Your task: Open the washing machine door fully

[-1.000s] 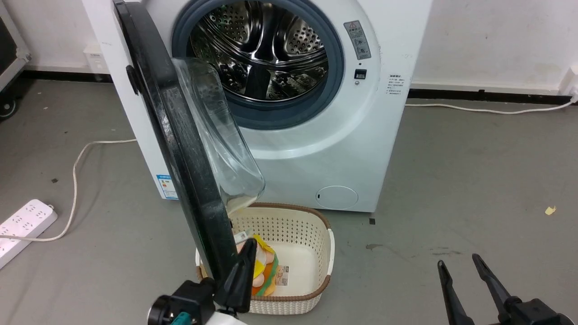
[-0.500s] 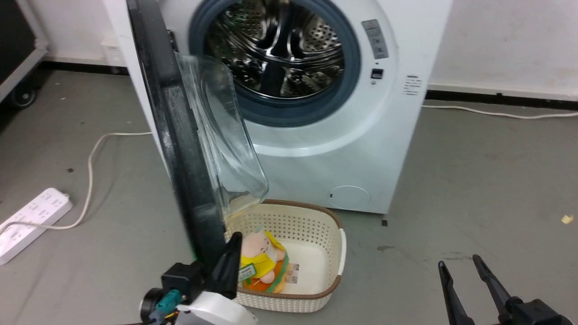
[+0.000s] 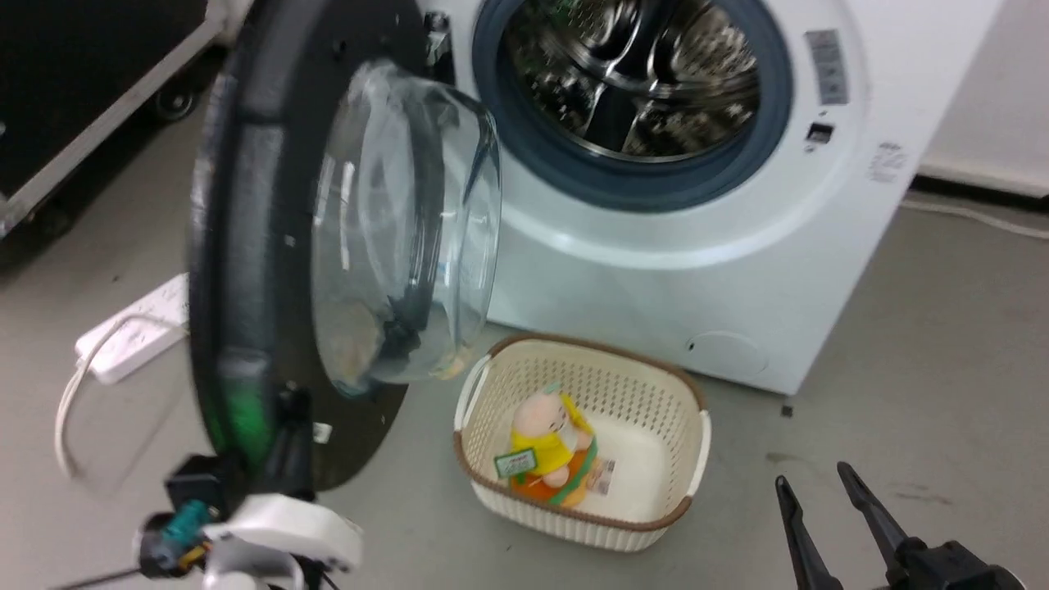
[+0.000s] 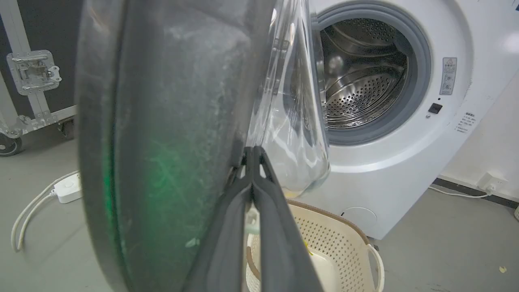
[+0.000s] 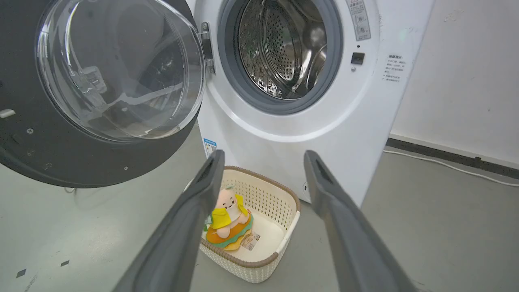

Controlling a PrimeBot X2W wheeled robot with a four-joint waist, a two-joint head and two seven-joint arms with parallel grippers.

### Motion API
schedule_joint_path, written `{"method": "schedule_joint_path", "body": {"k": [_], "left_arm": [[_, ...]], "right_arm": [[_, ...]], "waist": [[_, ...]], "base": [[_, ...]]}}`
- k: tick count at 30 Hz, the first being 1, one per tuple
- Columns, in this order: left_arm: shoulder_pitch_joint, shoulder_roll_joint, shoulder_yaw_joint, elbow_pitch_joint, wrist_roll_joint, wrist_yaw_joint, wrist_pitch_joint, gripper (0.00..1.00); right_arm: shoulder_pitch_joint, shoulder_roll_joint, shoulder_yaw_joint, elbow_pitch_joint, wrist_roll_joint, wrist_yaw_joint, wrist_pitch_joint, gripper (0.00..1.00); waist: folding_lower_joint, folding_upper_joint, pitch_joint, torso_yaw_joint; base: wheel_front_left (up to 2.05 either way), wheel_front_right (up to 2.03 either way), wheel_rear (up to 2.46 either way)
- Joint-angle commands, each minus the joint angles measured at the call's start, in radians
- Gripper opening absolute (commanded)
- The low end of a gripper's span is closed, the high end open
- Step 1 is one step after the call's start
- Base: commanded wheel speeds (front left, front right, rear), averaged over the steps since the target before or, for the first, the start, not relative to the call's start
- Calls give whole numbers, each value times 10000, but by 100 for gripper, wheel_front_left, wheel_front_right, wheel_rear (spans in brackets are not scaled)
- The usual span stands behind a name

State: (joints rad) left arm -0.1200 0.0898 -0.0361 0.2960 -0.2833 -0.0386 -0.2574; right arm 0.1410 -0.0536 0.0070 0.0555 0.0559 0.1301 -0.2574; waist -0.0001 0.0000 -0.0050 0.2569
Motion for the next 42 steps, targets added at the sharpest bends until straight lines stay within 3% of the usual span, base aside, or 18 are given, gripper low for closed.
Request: {"method": "schedule_joint_path", "body": {"k": [1, 8, 22, 29, 36, 42], "left_arm": [[-379, 171, 239, 59, 7, -34, -44, 0], [-1390, 764, 1062, 665, -246, -169, -44, 0], [-4023, 2658, 2965, 3126, -1261, -477, -44, 0], [-5189, 3255, 3660, 4180, -1483, -634, -44, 0], [-5054, 3081, 3865, 3846, -929, -782, -44, 0], [-3655, 2012, 3800, 1855, -406, -883, -44, 0]], "right_arm": [[-127, 34, 16, -16, -156, 6, -43, 100], [-625, 34, 108, -76, -617, 6, -43, 100], [-1423, 5, -55, -245, -1249, 6, -43, 100], [-1728, -111, -135, -427, -1381, 6, -11, 100], [-1812, -74, -199, -217, -1279, 6, -21, 100], [-1658, -4, -358, -11, -975, 6, -38, 100]], "waist": [[1, 0, 469, 404], [1, 0, 1391, 713], [1, 0, 3043, 622], [1, 0, 3612, 559], [1, 0, 3182, 351], [1, 0, 2103, -47]], "base": [[0, 0, 0], [0, 0, 0], [0, 0, 0], [0, 0, 0], [0, 0, 0], [0, 0, 0]]}}
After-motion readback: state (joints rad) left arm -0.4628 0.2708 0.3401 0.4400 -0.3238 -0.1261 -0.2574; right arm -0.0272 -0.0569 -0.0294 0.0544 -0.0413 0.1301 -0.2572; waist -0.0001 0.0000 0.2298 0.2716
